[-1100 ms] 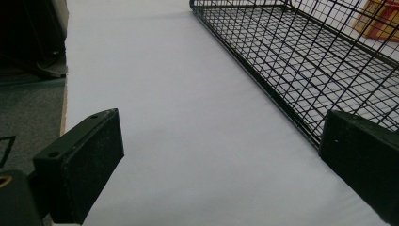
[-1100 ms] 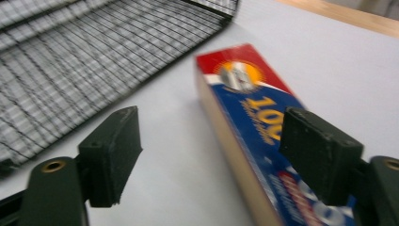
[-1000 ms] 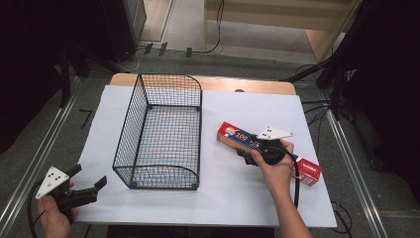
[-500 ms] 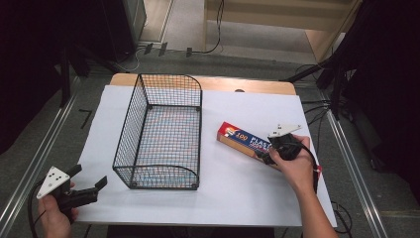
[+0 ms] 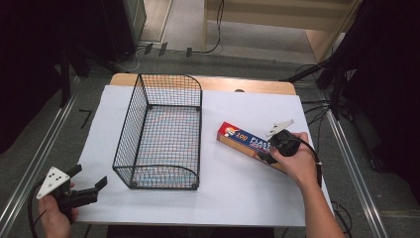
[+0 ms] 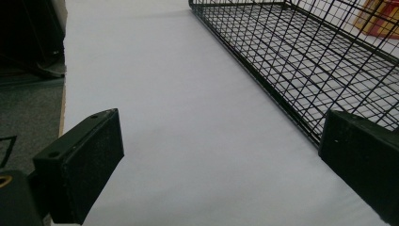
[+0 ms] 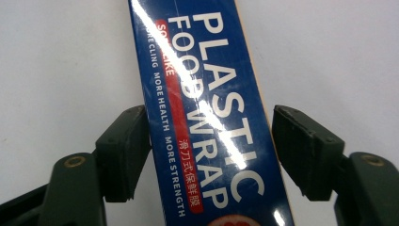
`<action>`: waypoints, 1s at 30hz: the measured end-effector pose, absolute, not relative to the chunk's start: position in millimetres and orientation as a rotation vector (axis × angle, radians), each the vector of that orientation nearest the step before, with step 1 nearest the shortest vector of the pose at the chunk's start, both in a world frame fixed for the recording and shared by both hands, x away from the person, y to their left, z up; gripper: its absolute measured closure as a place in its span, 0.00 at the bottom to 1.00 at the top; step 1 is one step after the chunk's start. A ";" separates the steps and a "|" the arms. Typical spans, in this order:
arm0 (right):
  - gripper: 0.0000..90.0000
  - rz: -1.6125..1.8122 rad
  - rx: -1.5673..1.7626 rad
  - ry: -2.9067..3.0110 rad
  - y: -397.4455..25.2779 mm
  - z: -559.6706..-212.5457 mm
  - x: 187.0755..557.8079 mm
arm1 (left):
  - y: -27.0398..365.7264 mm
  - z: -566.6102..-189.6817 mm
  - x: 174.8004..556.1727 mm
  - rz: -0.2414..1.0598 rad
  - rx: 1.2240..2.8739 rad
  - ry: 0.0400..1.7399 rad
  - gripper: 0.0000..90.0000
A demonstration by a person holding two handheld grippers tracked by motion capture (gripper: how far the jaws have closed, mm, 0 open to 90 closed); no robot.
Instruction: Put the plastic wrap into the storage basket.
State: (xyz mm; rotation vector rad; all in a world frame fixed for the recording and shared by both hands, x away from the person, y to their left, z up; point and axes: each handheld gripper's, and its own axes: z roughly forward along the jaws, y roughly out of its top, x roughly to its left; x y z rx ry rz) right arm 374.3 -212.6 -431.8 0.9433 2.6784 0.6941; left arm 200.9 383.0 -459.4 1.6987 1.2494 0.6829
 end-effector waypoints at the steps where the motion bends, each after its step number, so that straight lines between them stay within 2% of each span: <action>1: 0.37 0.674 0.940 2.690 -211.8 -431.6 375.3 | 383.0 -459.5 200.9 0.683 1.698 1.247 0.01; 30: 0.44 0.326 0.838 2.935 -193.7 -420.8 399.5 | 384.6 -456.6 196.3 0.697 1.681 1.219 0.01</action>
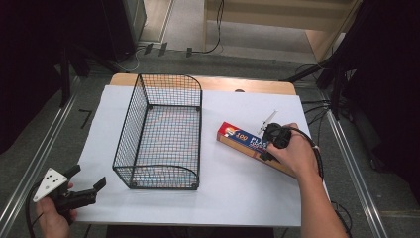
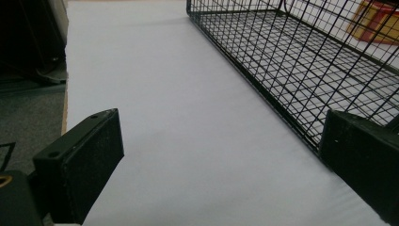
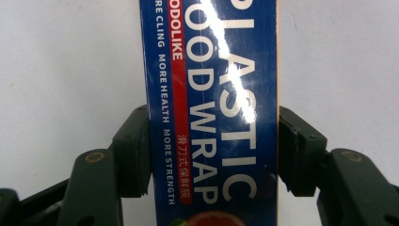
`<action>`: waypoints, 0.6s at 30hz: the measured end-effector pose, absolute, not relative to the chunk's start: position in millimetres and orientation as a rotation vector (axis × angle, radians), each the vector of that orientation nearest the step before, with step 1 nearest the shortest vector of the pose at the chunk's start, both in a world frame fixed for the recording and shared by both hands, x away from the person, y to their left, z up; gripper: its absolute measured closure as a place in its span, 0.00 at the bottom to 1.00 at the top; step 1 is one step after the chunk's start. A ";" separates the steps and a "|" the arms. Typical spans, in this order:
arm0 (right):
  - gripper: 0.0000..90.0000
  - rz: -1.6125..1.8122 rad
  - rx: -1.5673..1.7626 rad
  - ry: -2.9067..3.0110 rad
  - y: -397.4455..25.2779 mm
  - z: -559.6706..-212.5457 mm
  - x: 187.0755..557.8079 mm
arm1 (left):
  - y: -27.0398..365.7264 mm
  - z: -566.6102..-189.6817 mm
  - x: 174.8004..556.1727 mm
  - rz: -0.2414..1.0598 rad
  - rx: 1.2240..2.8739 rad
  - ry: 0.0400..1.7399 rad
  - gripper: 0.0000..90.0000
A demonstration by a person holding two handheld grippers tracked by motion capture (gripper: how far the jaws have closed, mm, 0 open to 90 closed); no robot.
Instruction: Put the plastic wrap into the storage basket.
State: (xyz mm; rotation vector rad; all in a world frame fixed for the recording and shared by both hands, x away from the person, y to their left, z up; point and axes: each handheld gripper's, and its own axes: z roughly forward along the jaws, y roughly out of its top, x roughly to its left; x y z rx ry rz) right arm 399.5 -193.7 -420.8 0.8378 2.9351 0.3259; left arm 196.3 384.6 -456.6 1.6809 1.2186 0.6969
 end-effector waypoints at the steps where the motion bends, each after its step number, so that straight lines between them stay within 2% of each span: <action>1: 0.44 0.318 0.841 2.934 -193.4 -420.5 399.5 | 384.9 -454.8 196.0 0.698 1.667 1.212 0.01; 11: 0.44 0.306 0.843 2.952 -193.6 -420.3 402.4 | 372.1 -427.4 199.4 0.726 1.572 1.161 0.01; 18: 0.44 0.262 0.854 2.961 -189.4 -420.2 404.5 | 378.1 -418.6 208.0 0.692 1.531 1.134 0.01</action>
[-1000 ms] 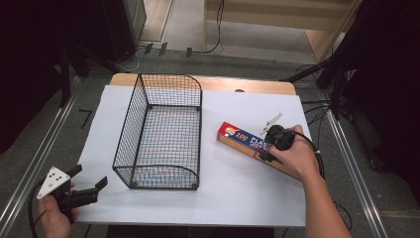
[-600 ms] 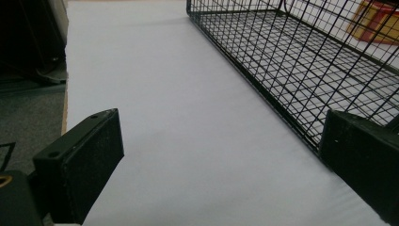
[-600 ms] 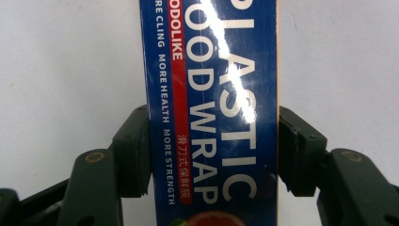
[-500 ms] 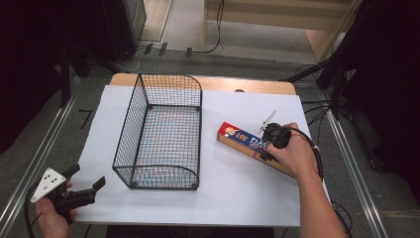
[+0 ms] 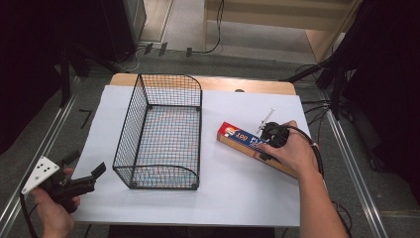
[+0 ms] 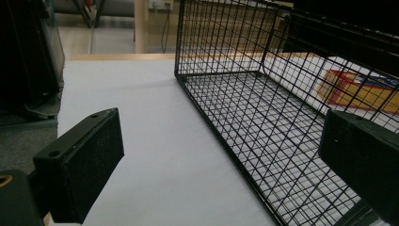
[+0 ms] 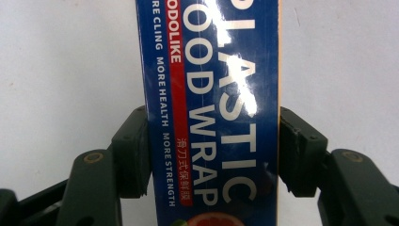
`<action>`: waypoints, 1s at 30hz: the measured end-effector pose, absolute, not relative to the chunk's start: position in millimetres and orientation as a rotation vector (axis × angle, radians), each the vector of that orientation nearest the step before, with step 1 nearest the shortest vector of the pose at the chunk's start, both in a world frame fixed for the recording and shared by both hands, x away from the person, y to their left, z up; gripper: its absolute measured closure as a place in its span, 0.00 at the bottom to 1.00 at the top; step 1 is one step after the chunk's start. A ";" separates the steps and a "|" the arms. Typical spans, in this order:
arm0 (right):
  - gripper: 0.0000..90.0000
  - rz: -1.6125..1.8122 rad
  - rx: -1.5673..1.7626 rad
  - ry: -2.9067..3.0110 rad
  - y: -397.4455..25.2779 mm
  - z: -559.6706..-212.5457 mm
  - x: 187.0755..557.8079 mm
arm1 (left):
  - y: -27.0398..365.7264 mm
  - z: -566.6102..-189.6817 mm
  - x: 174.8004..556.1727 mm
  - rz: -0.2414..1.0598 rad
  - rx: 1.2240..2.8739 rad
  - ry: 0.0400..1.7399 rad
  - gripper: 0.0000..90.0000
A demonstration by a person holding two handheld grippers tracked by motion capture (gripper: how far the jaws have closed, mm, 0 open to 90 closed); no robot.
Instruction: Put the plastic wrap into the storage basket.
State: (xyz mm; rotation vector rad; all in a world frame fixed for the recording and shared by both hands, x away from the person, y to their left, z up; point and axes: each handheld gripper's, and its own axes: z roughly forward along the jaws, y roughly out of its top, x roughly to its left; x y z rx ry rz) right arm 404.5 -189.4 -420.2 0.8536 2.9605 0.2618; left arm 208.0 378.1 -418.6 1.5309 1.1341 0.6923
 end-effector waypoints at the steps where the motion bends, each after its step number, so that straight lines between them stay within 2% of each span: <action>1: 0.44 0.260 0.857 2.962 -189.4 -420.2 404.4 | 380.4 -420.9 205.4 0.681 1.517 1.126 0.02; 5: 0.44 0.249 0.868 2.967 -188.7 -420.4 405.5 | 384.1 -424.2 197.6 0.649 1.534 1.084 0.05; 9: 0.43 0.214 0.878 2.966 -184.4 -422.1 407.1 | 383.0 -420.2 186.6 0.642 1.553 1.038 0.14; 17: 0.44 0.149 0.875 2.965 -177.1 -425.4 409.2 | 381.8 -425.6 184.8 0.610 1.590 0.987 0.02; 24: 0.45 0.206 0.866 2.960 -178.7 -421.8 409.3 | 375.4 -419.1 179.8 0.637 1.640 0.889 0.01; 30: 0.45 0.206 0.823 2.961 -175.4 -412.7 408.7 | 370.6 -421.5 181.4 0.627 1.679 0.885 0.00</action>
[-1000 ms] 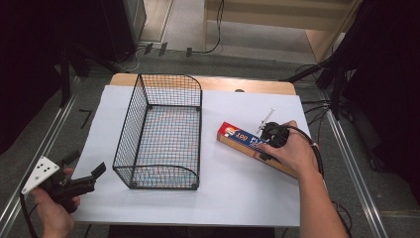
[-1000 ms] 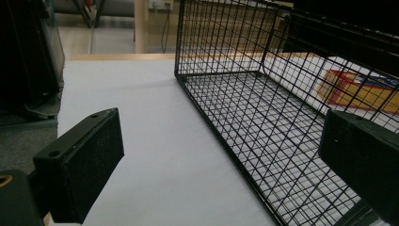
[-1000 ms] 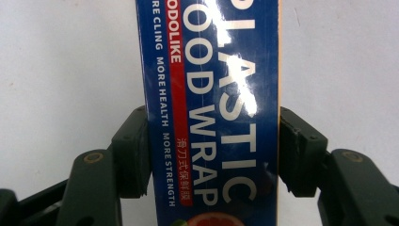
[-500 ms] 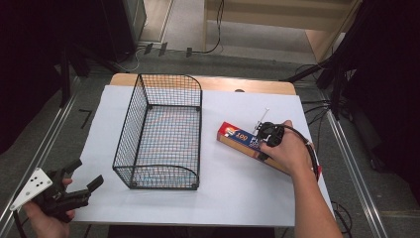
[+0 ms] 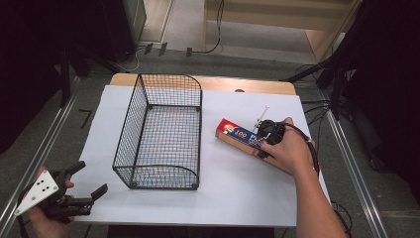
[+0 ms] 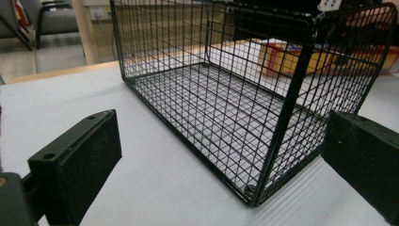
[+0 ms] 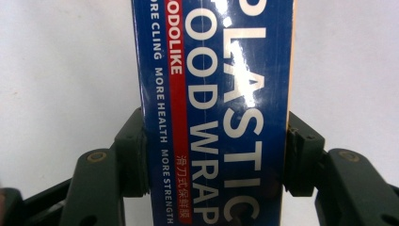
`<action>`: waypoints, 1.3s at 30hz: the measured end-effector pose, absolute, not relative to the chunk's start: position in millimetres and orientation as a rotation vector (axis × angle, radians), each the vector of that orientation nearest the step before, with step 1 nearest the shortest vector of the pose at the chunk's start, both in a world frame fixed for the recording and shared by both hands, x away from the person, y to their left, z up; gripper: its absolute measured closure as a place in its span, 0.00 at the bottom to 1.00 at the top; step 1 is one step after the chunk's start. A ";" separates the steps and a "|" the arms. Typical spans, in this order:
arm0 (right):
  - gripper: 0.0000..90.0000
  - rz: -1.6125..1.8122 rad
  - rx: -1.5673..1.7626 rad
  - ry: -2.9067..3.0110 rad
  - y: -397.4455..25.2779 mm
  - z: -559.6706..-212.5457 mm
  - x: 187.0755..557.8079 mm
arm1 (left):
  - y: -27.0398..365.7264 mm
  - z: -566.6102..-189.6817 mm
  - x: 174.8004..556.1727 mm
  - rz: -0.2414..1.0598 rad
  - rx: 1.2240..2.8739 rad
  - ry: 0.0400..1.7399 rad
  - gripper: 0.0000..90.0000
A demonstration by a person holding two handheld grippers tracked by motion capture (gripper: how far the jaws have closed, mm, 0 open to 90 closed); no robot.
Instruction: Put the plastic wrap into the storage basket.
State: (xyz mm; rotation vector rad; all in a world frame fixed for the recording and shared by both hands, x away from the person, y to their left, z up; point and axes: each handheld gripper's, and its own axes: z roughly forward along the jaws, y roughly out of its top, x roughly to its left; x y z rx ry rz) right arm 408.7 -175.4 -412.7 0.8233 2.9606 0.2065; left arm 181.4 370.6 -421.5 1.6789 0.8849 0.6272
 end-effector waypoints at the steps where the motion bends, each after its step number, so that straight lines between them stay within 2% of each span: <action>1: 0.45 0.204 0.812 2.955 -174.1 -406.7 408.4 | 370.8 -422.1 182.2 0.619 1.679 0.893 0.00; 21: 0.46 0.245 0.630 2.955 -148.0 -347.8 410.5 | 374.0 -428.1 188.6 0.609 1.695 0.939 0.00; 32: 0.46 0.276 0.617 2.945 -148.7 -329.7 411.6 | 373.2 -429.1 189.7 0.599 1.705 0.933 0.00; 39: 0.46 0.285 0.594 2.959 -134.2 -325.2 411.0 | 371.6 -429.4 189.6 0.600 1.712 0.929 0.00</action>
